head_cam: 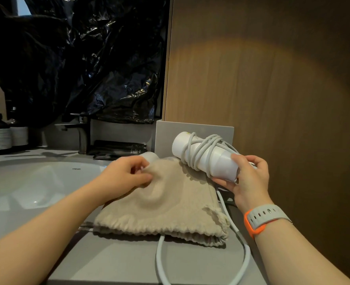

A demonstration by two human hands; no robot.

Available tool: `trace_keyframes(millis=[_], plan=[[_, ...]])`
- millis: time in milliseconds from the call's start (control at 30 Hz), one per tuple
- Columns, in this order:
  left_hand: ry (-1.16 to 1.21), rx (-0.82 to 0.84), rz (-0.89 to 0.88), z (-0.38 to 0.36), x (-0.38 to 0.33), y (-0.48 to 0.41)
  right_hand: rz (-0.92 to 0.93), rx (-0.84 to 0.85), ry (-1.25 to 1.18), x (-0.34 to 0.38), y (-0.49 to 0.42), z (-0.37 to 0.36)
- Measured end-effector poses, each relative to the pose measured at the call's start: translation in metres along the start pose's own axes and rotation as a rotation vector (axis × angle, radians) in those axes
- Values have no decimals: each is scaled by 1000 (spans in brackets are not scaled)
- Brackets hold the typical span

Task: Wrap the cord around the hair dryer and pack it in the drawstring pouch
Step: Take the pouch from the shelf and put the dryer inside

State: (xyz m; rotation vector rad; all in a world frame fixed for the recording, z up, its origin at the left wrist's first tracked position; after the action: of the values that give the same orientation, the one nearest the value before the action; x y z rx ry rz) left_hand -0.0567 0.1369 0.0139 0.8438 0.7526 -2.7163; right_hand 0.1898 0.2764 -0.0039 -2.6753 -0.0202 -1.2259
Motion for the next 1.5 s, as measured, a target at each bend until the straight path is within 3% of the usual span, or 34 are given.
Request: trace_keyframes(millis=[67, 167, 200, 233, 367, 533, 600, 667, 733, 800, 867, 933, 967, 1033, 1133, 1233, 1333, 1433, 1500], plan=[[277, -40, -45, 6, -17, 4, 8, -15, -3, 1, -1, 2], [839, 166, 76, -14, -35, 12, 6, -21, -5, 1, 0, 2], [925, 222, 159, -24, -35, 14, 2, -23, -1, 0, 0, 2], [899, 245, 230, -33, -29, 13, -1, -22, 8, -1, 0, 2], [397, 182, 419, -50, 6, 3, 9, -1, 43, -2, 2, -1], [304, 369, 418, -76, 4, 8, 11, -15, 65, -1, 5, 0], [293, 334, 375, -68, -2, 6, 12, -9, 65, 1, 5, -1], [269, 124, 211, -36, -21, -2, 19, 8, 64, 2, 4, -2], [136, -201, -99, 15, -54, -5, 33, 20, 55, 3, 4, -4], [-92, -378, -328, 49, -80, -2, 41, 21, 51, 2, 4, -4], [-486, -491, -482, 55, -92, -8, 39, 24, 66, 1, 4, -5], [-921, -647, -407, 52, -81, -17, 40, 28, 107, 0, 4, -7], [-1009, -678, -308, 51, -72, -21, 40, 32, 119, 0, 5, -8], [-996, -574, -139, 44, -52, -26, 38, 37, 128, -1, 5, -8], [-793, -176, 99, 14, -1, -39, 39, 36, 125, -2, 3, -8], [-642, 9, 167, 2, 29, -37, 42, 33, 129, -1, 3, -8], [-480, -132, 150, 23, 23, -30, 47, 25, 130, 0, 3, -8], [-258, -482, 117, 63, 7, -17, 50, 8, 118, 1, 5, -6], [-244, -713, 50, 85, -7, -1, 50, 1, 129, 1, 5, -6]])
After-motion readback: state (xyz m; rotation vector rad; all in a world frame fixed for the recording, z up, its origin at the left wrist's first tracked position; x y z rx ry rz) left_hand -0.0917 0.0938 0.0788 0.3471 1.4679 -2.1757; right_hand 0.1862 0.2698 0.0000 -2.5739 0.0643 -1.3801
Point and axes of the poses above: each hand's wrist, its own y-axis away from the middle knuckle, its own z-axis out of the back of the hand, x = y × z, the point moved 10 cm from there along -y, towards the middle knuckle, and after that the axes turned 11 degrees about -y, right-handed, at the moved point
